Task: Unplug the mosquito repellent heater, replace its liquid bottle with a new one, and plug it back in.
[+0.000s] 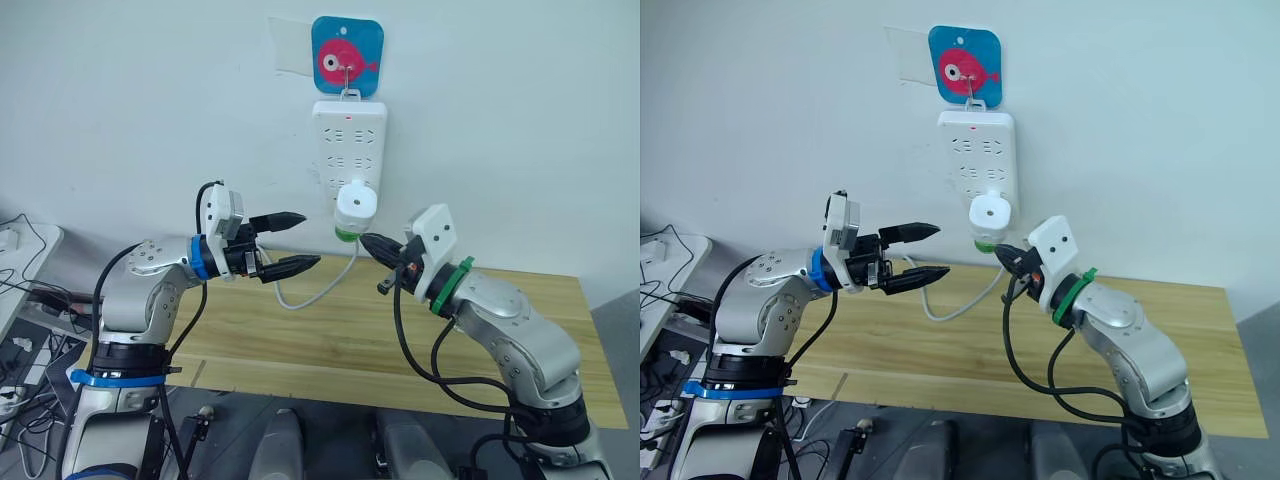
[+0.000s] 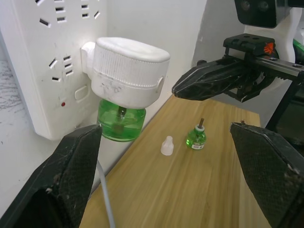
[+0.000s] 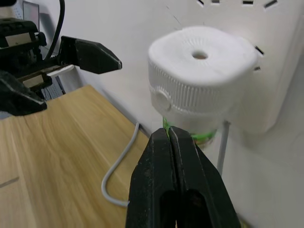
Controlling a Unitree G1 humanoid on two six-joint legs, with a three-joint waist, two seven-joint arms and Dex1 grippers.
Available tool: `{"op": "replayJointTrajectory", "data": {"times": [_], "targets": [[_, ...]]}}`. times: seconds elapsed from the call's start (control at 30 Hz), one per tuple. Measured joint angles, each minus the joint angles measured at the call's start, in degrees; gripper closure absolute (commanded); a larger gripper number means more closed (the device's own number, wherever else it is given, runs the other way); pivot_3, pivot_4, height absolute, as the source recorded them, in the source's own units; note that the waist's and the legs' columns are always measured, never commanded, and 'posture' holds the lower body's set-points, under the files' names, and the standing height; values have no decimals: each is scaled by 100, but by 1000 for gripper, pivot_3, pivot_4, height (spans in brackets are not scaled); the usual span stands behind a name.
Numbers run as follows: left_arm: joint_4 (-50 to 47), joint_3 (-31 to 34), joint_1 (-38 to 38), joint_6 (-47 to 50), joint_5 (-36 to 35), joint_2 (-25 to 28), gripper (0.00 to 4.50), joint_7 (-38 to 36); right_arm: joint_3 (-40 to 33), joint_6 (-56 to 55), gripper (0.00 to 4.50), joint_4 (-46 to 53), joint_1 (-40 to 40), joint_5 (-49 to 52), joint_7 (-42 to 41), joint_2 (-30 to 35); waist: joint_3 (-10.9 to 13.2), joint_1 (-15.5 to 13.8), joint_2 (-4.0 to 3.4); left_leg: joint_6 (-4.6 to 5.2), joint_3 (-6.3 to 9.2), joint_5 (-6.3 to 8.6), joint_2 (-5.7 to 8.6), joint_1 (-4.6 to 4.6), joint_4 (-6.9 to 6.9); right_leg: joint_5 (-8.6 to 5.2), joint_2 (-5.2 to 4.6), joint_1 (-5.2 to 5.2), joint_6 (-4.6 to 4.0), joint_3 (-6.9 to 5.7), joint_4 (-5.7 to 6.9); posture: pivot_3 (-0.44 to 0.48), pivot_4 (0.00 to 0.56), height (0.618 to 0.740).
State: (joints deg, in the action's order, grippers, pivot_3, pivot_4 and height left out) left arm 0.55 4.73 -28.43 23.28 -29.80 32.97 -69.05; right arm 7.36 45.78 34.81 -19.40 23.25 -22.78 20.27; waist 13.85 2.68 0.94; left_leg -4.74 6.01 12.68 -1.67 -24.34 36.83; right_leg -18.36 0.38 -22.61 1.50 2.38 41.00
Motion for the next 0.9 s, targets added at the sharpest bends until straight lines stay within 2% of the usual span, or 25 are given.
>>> {"op": "replayJointTrajectory", "data": {"times": [0.07, 0.17, 0.3, 0.53, 0.9], "targets": [[-43, 5, 79, 60, -5, 130, 0, 94, -113, 45, 4460, 163, 130, 165, -160, 196, 0, -4, 0, 0, 0, 0, 0, 0, 0, 0, 0, 0, 0, 1, 0, 68, 206, 740], [-118, 15, 169, 327, 77, 397, 0, 412, -498, 56, 3904, 351, 395, 391, -465, 651, 0, -38, 0, 0, -1, 0, 2, 0, -1, 0, -1, 2, 0, 1, -4, 81, 206, 740], [-195, 81, 267, 515, 171, 600, 0, 772, -1071, -71, 2424, 371, 614, 510, -655, 999, 0, -64, 0, 1, -2, 1, 1, 1, -2, 0, 0, 3, 0, 1, -6, 92, 201, 740], [-272, 62, 444, 168, 592, 771, 0, 1112, -1546, -540, 33, 326, 1253, 488, -883, 1329, 0, -122, 1, 0, -5, 0, 3, 1, -5, 0, -4, 7, 0, 2, -13, 98, 188, 740], [-275, 52, 545, 139, 598, 812, 0, 1089, -1699, -652, 9, 277, 1284, 436, -654, 1337, 0, -116, 1, -1, -6, 0, 2, 6, -7, 0, -3, 9, 0, 2, -12, 95, 181, 740]]}}
